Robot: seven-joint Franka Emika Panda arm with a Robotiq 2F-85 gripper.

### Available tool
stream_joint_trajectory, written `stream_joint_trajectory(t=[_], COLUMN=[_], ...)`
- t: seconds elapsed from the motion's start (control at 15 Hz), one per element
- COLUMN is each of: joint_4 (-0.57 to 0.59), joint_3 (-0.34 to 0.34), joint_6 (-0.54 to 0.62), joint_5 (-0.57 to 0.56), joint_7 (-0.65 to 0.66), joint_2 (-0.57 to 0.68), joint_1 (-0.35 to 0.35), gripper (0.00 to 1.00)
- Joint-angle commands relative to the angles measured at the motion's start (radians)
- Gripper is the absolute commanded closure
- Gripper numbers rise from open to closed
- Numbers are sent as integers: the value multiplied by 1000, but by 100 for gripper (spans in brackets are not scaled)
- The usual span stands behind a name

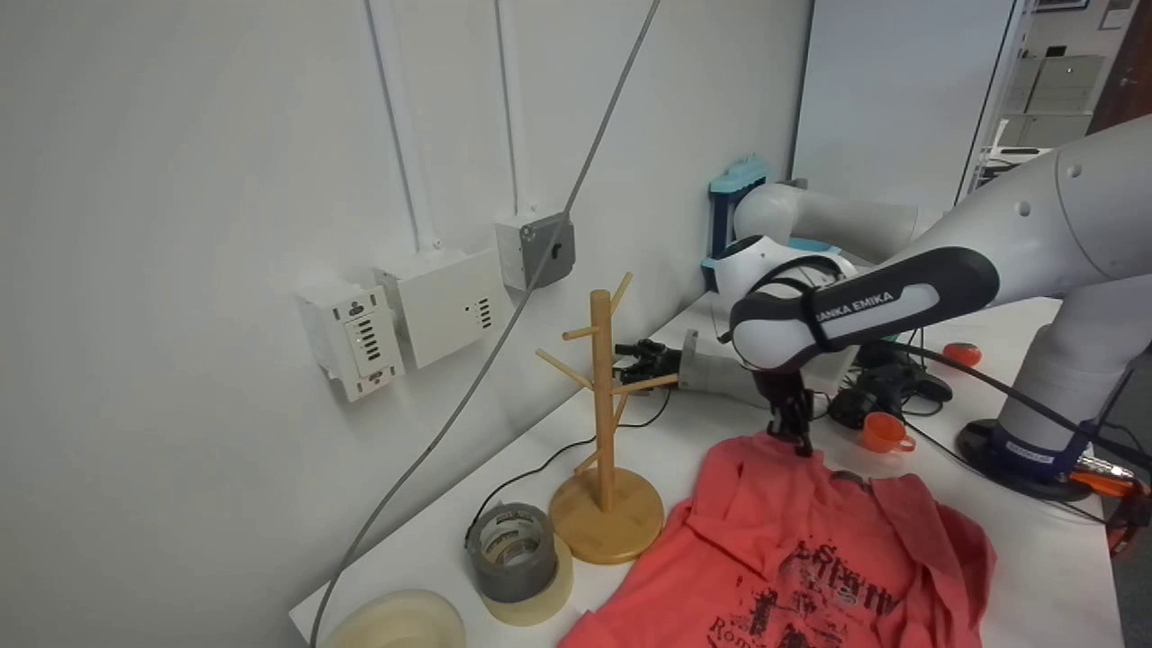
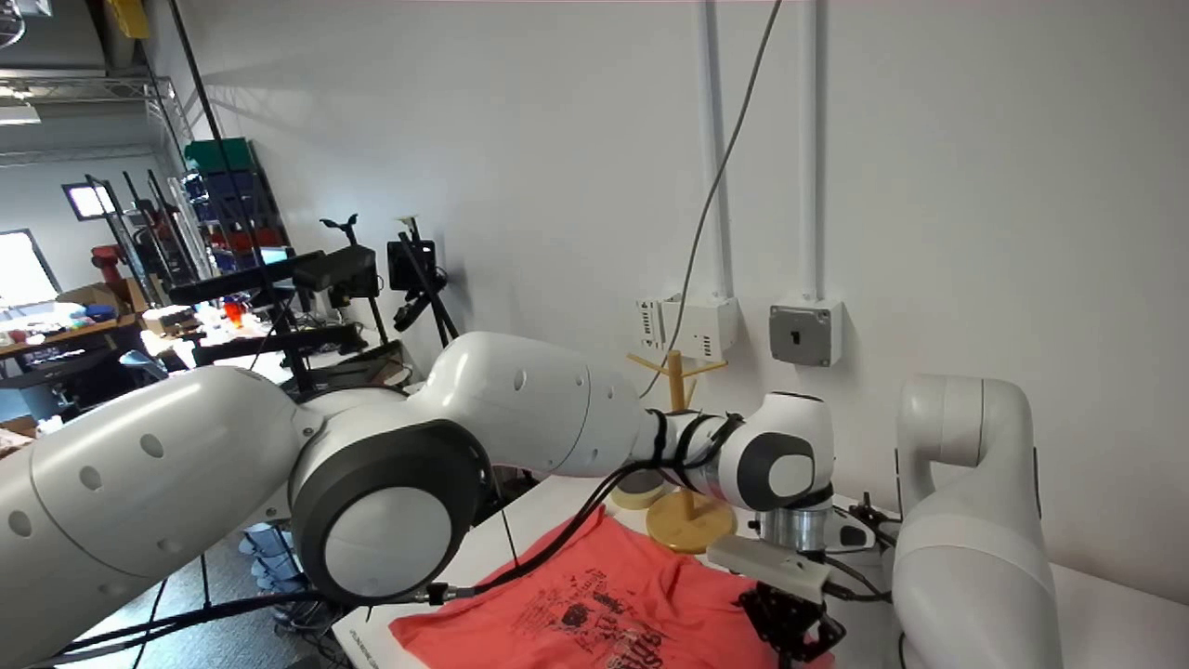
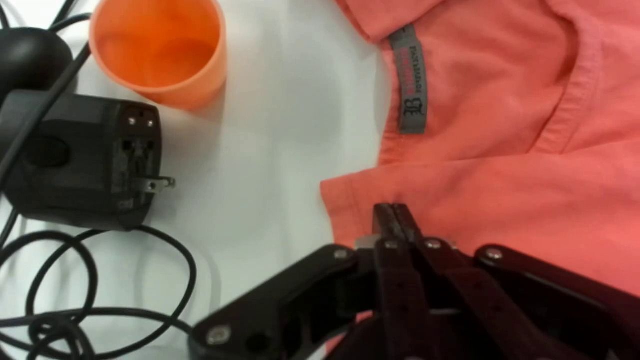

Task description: Unfold the shirt

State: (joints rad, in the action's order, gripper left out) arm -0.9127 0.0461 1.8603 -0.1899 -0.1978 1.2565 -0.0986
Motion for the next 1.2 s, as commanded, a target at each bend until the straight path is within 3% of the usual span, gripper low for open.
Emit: stream_joint_trajectory(t=[0.0, 0.6, 1.13], joint_4=[16, -113, -366], joint_3=[12, -11, -90], joint_6=[-21, 21, 38], joint_5=[-15, -15, 24], joint_7=[0, -3, -15], joint_2=[-4, -154, -339], joint_1=[10, 99, 168], gripper=[100, 100, 100])
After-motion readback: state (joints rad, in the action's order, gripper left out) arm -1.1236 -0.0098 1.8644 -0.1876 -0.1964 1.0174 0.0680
